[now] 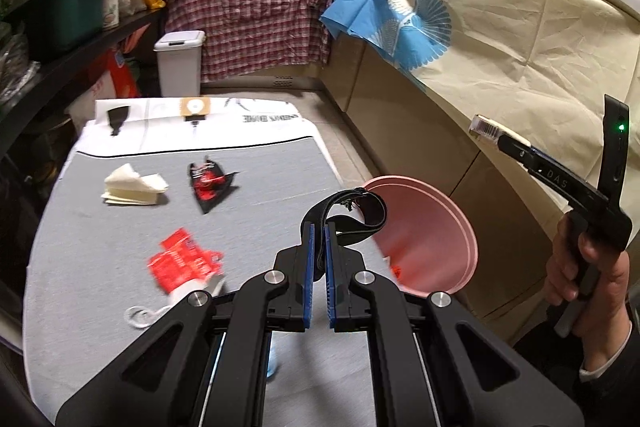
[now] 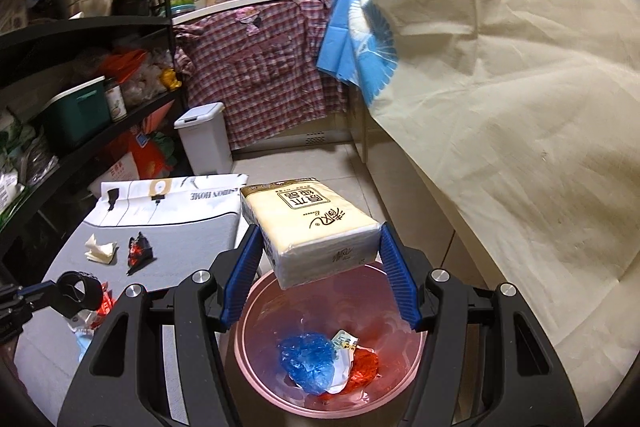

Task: Collect trash
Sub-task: 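Carry the tissue pack and black strap over the pink bucket with both tools, then open both tools to drop the black strap and tissue pack into the bucket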

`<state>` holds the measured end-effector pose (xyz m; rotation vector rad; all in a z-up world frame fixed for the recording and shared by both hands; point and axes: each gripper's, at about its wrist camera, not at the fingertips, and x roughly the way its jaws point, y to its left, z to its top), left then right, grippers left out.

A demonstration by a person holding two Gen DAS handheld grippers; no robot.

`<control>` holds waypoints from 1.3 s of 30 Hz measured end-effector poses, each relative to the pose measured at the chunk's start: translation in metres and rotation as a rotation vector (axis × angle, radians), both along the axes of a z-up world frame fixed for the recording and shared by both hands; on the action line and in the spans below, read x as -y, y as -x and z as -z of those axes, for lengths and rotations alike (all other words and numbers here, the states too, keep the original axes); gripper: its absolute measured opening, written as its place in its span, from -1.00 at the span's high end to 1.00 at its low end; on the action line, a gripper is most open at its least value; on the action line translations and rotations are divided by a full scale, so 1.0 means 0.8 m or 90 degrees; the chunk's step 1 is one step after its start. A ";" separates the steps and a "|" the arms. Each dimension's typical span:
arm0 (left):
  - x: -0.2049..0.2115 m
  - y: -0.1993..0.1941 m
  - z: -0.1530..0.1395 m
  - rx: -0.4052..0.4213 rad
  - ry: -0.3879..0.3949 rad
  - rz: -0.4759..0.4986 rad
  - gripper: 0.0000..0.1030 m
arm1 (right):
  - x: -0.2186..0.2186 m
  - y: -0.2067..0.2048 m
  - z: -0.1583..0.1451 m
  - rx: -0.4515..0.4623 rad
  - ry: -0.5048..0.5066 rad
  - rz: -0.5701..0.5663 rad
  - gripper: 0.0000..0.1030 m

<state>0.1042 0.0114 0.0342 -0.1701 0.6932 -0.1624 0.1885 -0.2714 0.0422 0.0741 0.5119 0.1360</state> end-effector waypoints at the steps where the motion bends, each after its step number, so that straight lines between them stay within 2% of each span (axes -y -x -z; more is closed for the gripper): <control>1: 0.007 -0.006 0.001 0.000 0.002 0.003 0.90 | 0.002 -0.001 0.001 -0.002 -0.002 0.003 -0.16; 13: 0.080 -0.063 0.020 -0.014 0.016 0.056 0.90 | 0.016 -0.022 0.012 -0.012 -0.009 0.038 -0.15; 39: 0.151 -0.138 0.092 -0.083 0.036 0.124 0.87 | 0.017 -0.069 0.049 -0.067 -0.001 0.047 -0.14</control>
